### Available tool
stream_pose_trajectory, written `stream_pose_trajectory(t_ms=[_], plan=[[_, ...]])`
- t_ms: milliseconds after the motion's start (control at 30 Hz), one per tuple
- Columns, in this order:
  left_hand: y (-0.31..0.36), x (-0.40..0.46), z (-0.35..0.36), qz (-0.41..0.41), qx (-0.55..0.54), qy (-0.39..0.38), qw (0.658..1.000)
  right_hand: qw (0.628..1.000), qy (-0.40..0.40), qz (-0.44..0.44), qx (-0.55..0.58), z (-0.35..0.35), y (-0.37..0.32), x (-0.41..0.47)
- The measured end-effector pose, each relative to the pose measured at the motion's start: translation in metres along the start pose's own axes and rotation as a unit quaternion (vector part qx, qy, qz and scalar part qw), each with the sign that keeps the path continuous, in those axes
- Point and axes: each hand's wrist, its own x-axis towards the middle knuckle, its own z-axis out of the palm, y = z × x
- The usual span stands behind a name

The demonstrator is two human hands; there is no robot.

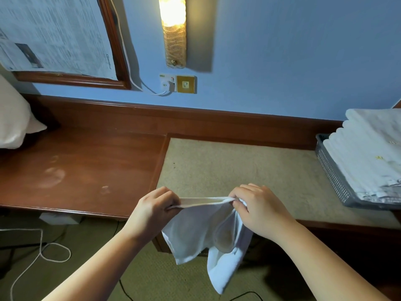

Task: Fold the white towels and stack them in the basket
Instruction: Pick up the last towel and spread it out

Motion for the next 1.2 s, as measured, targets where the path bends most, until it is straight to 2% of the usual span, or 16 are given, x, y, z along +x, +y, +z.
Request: stream_pose_trajectory(t_ms=[167,267,367,500,567,633,733,800,933,1033,1133,1200], plan=[[-0.010,-0.002,-0.006,-0.110,-0.010,-0.050,0.993,1.000,-0.010,-0.009,-0.003,0.003,-0.005,0.000],[-0.011,-0.004,-0.003,-0.042,0.083,-0.081,0.992,1.000,-0.023,-0.011,-0.011,0.008,-0.008,0.003],[-0.015,0.000,0.003,0.009,0.113,-0.117,0.987,0.999,-0.033,-0.014,-0.022,0.010,-0.004,0.007],[0.001,0.025,0.003,-0.088,0.115,-0.161,0.976,0.998,-0.041,-0.017,-0.045,0.004,0.004,0.015],[0.012,0.037,0.000,-0.053,0.151,-0.147,0.976,0.995,-0.060,-0.001,-0.075,-0.011,0.009,0.020],[0.015,0.049,-0.008,-0.019,0.221,-0.127,0.967,0.984,-0.126,0.042,-0.120,-0.035,0.017,0.022],[0.008,0.066,-0.027,-0.043,0.272,-0.111,0.955,0.958,-0.187,0.090,-0.196,-0.066,0.037,0.020],[0.006,0.073,-0.043,-0.047,0.267,-0.123,0.955,0.959,-0.160,0.110,-0.205,-0.080,0.058,0.013],[-0.005,0.087,-0.081,-0.079,0.277,-0.148,0.946,0.966,-0.066,0.210,-0.133,-0.104,0.105,-0.010],[-0.009,0.099,-0.101,-0.032,0.269,-0.108,0.957,0.958,-0.004,0.266,-0.102,-0.124,0.132,-0.020],[0.009,0.116,-0.103,-0.010,0.274,-0.080,0.958,0.960,0.040,0.235,-0.147,-0.144,0.136,-0.021],[0.024,0.129,-0.099,-0.048,0.296,-0.079,0.951,0.966,0.075,0.199,-0.146,-0.155,0.134,-0.019]])
